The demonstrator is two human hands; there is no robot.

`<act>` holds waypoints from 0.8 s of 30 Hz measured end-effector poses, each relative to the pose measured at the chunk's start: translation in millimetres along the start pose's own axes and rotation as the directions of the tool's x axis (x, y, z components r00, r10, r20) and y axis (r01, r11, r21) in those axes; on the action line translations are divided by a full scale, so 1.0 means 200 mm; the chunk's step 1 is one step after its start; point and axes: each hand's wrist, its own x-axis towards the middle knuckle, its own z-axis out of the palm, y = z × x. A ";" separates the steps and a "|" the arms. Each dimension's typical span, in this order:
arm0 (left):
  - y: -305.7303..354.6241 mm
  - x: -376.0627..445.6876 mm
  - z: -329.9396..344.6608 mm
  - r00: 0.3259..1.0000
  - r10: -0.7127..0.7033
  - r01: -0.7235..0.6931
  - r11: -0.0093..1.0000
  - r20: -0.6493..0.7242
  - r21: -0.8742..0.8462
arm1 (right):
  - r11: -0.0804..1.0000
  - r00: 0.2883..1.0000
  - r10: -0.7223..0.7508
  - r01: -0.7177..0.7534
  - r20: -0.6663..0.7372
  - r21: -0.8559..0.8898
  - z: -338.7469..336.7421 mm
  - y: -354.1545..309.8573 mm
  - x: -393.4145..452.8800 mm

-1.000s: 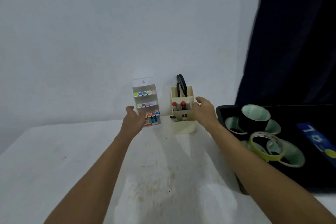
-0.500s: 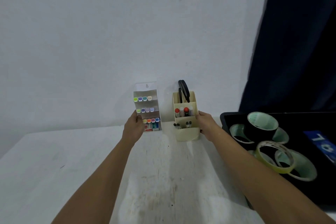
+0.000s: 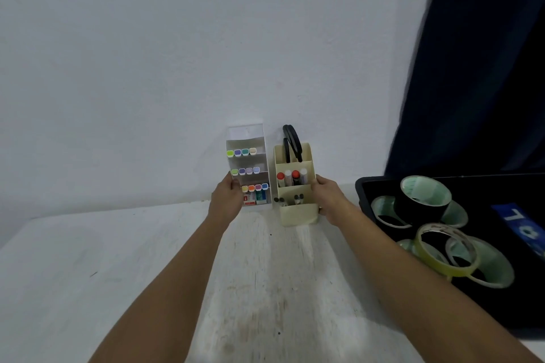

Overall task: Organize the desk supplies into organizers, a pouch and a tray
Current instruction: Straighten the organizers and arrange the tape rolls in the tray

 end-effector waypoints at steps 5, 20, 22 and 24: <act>0.02 0.01 0.04 1.000 0.003 -0.003 1.000 0.002 -0.019 | 0.998 1.000 0.006 -0.007 -0.020 -0.061 0.03 0.00 0.01; 0.04 0.01 0.03 0.998 -0.052 0.057 0.993 0.047 -0.103 | 0.980 0.999 -0.038 0.045 0.037 -0.193 -0.03 -0.03 0.01; 0.05 0.00 0.03 0.998 -0.056 0.058 0.993 0.027 -0.098 | 0.979 0.997 -0.009 0.024 0.073 -0.204 -0.05 -0.05 0.01; 0.06 0.00 0.04 0.998 -0.057 0.058 0.993 0.018 -0.099 | 0.977 0.996 0.002 0.017 0.089 -0.214 -0.05 -0.06 0.00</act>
